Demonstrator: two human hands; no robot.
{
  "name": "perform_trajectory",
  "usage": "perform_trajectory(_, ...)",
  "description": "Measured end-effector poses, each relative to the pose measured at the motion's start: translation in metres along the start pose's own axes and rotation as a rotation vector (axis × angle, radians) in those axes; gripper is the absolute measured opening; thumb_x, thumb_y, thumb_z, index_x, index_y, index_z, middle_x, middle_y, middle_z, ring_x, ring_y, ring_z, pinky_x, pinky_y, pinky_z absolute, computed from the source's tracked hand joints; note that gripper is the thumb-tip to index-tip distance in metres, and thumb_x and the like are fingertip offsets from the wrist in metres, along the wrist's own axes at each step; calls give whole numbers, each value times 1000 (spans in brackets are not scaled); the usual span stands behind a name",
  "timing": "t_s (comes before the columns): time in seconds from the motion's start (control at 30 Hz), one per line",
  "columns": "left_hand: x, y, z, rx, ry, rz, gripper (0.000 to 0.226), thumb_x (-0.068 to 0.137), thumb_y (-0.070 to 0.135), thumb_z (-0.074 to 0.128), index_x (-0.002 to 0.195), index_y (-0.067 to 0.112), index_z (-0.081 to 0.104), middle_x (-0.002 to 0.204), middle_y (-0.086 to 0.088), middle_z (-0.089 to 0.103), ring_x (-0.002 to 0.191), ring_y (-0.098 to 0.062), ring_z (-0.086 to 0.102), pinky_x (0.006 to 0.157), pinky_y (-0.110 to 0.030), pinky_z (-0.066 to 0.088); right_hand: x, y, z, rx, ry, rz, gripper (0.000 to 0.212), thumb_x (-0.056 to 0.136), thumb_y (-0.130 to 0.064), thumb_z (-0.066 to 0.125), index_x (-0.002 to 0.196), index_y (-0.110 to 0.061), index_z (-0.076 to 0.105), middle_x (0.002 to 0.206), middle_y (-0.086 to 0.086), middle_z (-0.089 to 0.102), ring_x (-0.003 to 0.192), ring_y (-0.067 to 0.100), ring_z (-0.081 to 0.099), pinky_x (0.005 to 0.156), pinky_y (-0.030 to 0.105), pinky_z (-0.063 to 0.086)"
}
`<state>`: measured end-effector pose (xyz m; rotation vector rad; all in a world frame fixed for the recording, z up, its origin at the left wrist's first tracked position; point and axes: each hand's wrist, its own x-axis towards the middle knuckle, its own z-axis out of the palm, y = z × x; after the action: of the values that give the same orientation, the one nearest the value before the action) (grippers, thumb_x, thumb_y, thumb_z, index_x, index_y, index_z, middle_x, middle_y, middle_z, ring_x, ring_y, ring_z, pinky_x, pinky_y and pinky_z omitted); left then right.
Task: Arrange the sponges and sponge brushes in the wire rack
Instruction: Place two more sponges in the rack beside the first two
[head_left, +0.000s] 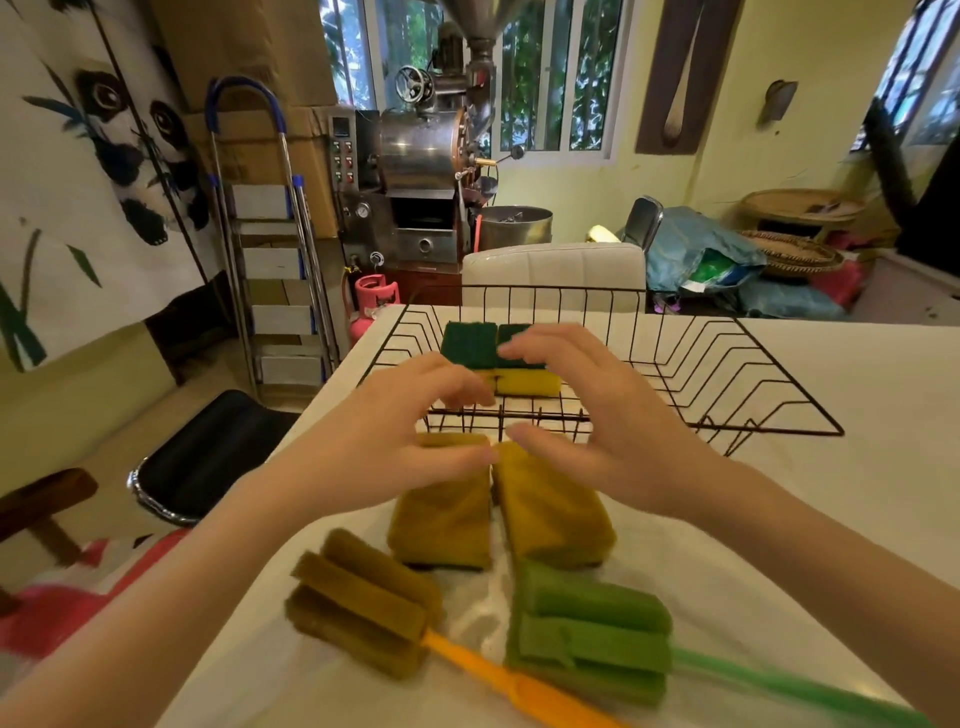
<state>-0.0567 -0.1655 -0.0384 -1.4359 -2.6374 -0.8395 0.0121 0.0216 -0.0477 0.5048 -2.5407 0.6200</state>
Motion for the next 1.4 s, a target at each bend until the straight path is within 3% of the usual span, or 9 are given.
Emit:
perform_trajectory(0.2, -22, 6, 22, 70, -127, -18, 43, 75, 54, 58, 116, 41, 49, 116, 17, 50, 102, 3, 45, 86, -17, 43, -42, -22, 11, -163, -78, 47, 43, 78, -52, 49, 113, -27, 54, 113, -4, 56, 99, 12, 54, 76, 26, 51)
perform_trajectory(0.3, -24, 2, 31, 184, -216, -49, 56, 76, 52, 57, 128, 44, 37, 139, 16, 34, 118, 1, 30, 97, -14, 29, -46, -22, 16, -170, -215, 265, 57, 77, -63, 46, 126, -36, 40, 134, -9, 39, 118, 10, 42, 91, 26, 44)
perform_trajectory(0.43, -24, -3, 39, 358, -282, -76, 73, 73, 52, 60, 135, 48, 21, 152, 14, 12, 140, -12, 5, 117, -42, 14, -44, -17, 21, -131, -296, 467, 67, 72, -67, 53, 130, -38, 35, 142, -8, 31, 125, 13, 34, 99, 33, 40)
perform_trajectory(0.6, -25, -5, 44, 255, -267, -113, 75, 74, 47, 63, 136, 45, 22, 152, 14, 11, 138, -8, 10, 111, -30, 23, -41, -19, 25, -148, -334, 541, 82, 59, -76, 57, 128, -35, 36, 138, -8, 32, 115, 15, 45, 89, 33, 48)
perform_trajectory(0.87, -28, -9, 47, 167, -223, -98, 65, 75, 45, 63, 131, 46, 32, 152, 19, 10, 138, -4, 5, 112, -30, 23, -36, -13, 18, -101, -306, 543, 59, 71, -53, 61, 123, -33, 41, 127, -8, 42, 97, 10, 41, 78, 29, 43)
perform_trajectory(1.03, -33, -9, 47, 168, -222, -95, 60, 75, 48, 61, 128, 48, 33, 151, 21, 9, 138, -3, 5, 112, -28, 21, -36, -9, -17, 130, -245, 605, 47, 77, -51, 38, 105, -22, 62, 98, 1, 59, 78, 5, 48, 65, 26, 39)
perform_trajectory(1.2, -36, -11, 47, 156, -221, -89, 60, 75, 51, 60, 128, 50, 31, 150, 23, 8, 131, 4, 7, 110, -25, 21, -27, 28, -19, 468, -287, 979, 27, 94, -23, 41, 72, -7, 47, 120, 22, 57, 109, 39, 56, 81, 45, 51)
perform_trajectory(1.3, -37, -11, 47, 135, -224, -93, 59, 74, 53, 59, 126, 52, 31, 148, 25, 9, 124, 8, 8, 108, -24, 24, -41, 34, -24, 864, -304, 1092, 27, 91, -34, 34, 91, -13, 52, 91, 19, 64, 73, 32, 70, 49, 39, 57)
perform_trajectory(1.4, -38, -11, 46, 98, -213, -95, 58, 73, 55, 60, 123, 56, 29, 140, 32, 9, 121, 8, 12, 105, -21, 26, -54, 51, -22, 828, -361, 1097, 33, 95, -29, 29, 105, -9, 53, 75, 14, 64, 52, 24, 68, 44, 35, 57)
